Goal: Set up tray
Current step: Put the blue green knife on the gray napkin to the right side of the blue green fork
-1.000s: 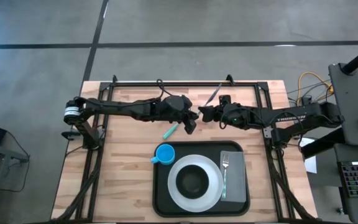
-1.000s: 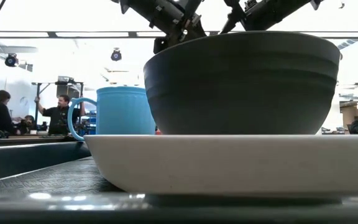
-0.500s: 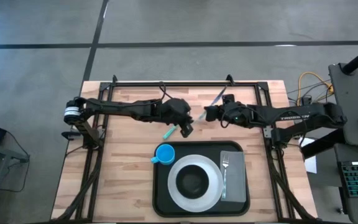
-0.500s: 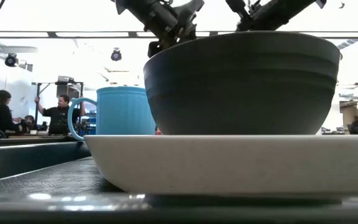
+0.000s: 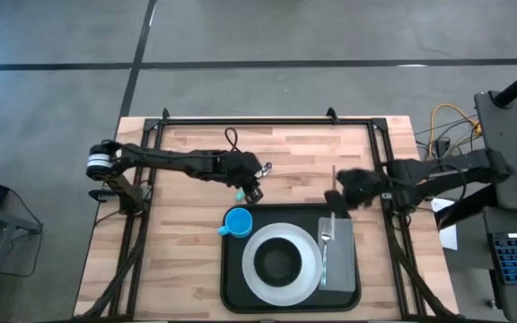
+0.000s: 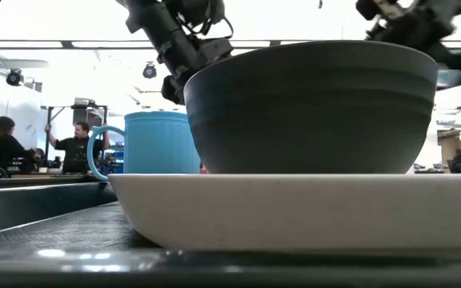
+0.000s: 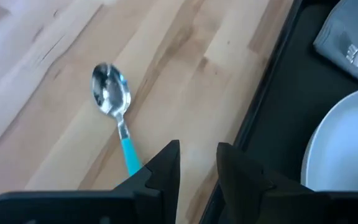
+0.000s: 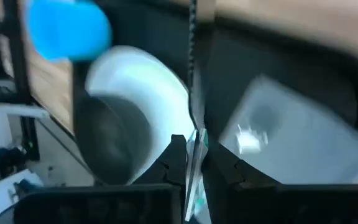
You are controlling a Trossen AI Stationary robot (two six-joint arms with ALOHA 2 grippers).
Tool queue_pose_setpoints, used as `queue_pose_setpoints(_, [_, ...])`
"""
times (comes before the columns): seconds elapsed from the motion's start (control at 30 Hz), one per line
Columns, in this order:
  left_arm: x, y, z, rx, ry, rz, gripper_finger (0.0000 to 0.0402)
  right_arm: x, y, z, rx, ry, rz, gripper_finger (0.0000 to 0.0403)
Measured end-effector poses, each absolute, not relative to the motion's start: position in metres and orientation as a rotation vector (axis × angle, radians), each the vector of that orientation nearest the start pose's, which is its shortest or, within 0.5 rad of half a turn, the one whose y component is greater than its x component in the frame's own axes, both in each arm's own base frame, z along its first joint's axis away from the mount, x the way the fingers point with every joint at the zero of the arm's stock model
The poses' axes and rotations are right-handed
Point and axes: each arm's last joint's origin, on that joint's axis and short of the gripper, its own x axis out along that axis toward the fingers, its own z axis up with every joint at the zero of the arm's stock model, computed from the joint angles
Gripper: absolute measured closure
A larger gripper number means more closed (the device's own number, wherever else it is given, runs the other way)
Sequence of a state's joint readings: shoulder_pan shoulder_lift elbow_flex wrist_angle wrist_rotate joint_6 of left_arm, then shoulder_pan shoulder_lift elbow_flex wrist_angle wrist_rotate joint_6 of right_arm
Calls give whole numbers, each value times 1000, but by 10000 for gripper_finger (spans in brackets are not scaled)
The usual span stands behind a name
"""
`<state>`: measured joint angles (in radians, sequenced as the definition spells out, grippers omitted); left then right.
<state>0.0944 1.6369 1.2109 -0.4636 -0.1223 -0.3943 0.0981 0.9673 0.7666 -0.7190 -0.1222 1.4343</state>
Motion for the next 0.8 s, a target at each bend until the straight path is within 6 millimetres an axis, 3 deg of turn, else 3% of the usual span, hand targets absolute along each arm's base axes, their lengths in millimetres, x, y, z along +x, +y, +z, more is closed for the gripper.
queue_pose_setpoints(0.13, [336, 35, 242, -353, 850, 377, 315, 167, 47, 230, 1443, 964, -490, 387])
queue_pose_setpoints(0.37, [328, 36, 242, -355, 845, 379, 315, 152, 89, 189, 1650, 853, -506, 387])
queue_pose_setpoints(0.57, [328, 39, 243, -360, 833, 386, 315, 138, 105, 163, 1660, 942, -584, 378])
queue_pose_setpoints(0.8, [328, 47, 243, -371, 823, 409, 315, 147, 114, 152, 1714, 930, -445, 378])
